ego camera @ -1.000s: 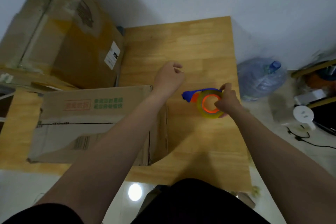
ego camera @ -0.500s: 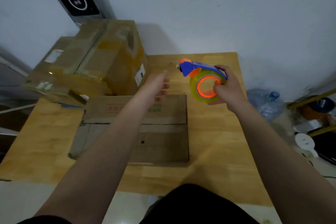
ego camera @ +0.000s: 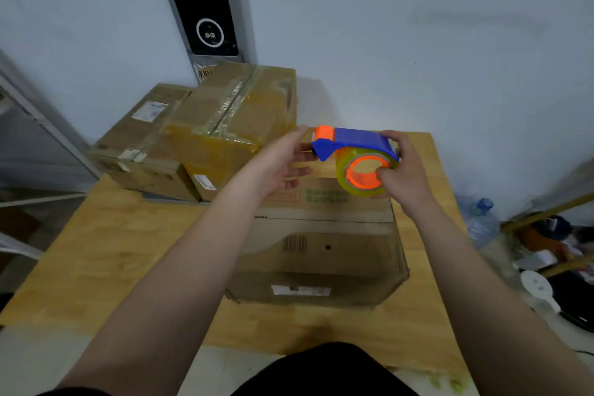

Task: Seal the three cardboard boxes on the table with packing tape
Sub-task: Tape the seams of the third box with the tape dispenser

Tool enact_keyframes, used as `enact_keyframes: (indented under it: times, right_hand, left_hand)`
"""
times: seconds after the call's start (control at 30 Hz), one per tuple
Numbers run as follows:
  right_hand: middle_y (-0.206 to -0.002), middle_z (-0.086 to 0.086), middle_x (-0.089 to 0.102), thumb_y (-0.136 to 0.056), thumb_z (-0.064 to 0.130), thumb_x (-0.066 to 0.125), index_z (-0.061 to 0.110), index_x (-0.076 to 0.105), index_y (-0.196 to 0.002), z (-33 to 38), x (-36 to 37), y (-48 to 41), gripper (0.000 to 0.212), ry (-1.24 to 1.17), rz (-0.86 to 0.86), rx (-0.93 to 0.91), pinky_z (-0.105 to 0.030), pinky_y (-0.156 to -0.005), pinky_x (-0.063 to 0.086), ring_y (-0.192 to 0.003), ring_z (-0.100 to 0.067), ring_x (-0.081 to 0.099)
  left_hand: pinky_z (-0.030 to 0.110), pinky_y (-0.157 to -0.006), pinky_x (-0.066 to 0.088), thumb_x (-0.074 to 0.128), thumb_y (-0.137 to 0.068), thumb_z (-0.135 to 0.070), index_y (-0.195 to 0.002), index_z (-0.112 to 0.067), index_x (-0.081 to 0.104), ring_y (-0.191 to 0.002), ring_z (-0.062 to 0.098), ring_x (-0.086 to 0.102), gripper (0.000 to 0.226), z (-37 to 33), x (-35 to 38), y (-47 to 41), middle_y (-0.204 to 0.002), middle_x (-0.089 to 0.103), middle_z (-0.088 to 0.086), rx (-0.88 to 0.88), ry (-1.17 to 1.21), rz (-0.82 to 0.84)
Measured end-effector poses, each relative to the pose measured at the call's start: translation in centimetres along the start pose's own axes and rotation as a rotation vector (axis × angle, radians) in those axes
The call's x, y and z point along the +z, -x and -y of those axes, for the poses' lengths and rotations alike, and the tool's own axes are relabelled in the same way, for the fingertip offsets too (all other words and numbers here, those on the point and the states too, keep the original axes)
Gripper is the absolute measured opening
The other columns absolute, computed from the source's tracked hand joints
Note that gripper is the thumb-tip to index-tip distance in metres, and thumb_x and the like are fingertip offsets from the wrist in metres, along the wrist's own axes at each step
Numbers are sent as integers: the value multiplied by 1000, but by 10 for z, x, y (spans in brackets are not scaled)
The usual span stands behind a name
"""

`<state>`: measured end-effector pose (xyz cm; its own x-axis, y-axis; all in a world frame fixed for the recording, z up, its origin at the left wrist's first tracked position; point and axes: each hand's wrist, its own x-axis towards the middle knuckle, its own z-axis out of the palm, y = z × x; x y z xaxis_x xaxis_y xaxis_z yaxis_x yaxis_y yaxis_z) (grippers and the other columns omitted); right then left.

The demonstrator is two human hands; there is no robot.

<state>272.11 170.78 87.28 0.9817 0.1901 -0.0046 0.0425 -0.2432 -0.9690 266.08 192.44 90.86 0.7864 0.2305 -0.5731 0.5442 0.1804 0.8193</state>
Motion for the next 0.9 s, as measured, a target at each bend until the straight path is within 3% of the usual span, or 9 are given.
enact_keyframes:
  times: [0.13,0.27,0.4,0.6,0.7,0.8,0.9]
  right_hand:
    - [-93,10,53,-74,-14,49,37,56,-120,2,24,13,69,37,-49,-42,-50,-52,60,-81,-19,64]
    - [-89,11,54,-72,-16,51,34,55,-118,5,38,19,68,93,-72,-105,-34,-72,57,-77,-11,60]
    - [-92,15,55,-72,-12,52,40,57,-117,5,46,23,69,80,-71,-85,-54,-76,60,-87,-17,65]
    - [-95,23,62,-70,-11,55,51,57,-108,8,51,29,73,88,-49,-145,-47,-71,61,-92,-12,66]
    - [-111,13,65,-73,-13,53,54,53,-123,9,50,32,84,98,4,-228,-35,-71,61,-99,-14,66]
    - [-129,3,60,-77,-13,54,49,45,-145,8,48,32,92,179,108,-328,-29,-95,53,-113,-7,61]
    - [-118,-5,55,-78,-12,57,45,46,-146,3,47,33,90,265,150,-365,-29,-93,53,-103,-6,59]
  left_hand:
    - [30,-68,40,51,-102,-53,-97,-27,68,-85,15,63,31,9,-22,11,-81,75,-14,23,-2,6]
    - [28,-64,38,52,-102,-43,-92,-27,65,-79,11,64,24,14,-36,14,-74,74,-16,41,20,-17]
    - [27,-65,39,56,-100,-29,-96,-25,66,-76,10,67,12,18,-47,13,-74,75,-13,64,8,-75]
    - [26,-62,38,60,-94,-20,-80,-20,66,-63,12,54,15,25,-55,9,-61,68,-12,132,28,-167]
    - [25,-57,36,59,-96,-17,-79,-19,66,-57,12,43,18,28,-60,7,-62,68,-9,175,55,-220]
    - [24,-55,32,62,-99,-22,-76,-19,63,-55,13,37,23,33,-67,2,-70,68,-3,211,8,-268]
    - [25,-55,28,63,-100,-26,-77,-17,66,-54,14,34,25,44,-73,-1,-72,68,-1,211,-50,-279]
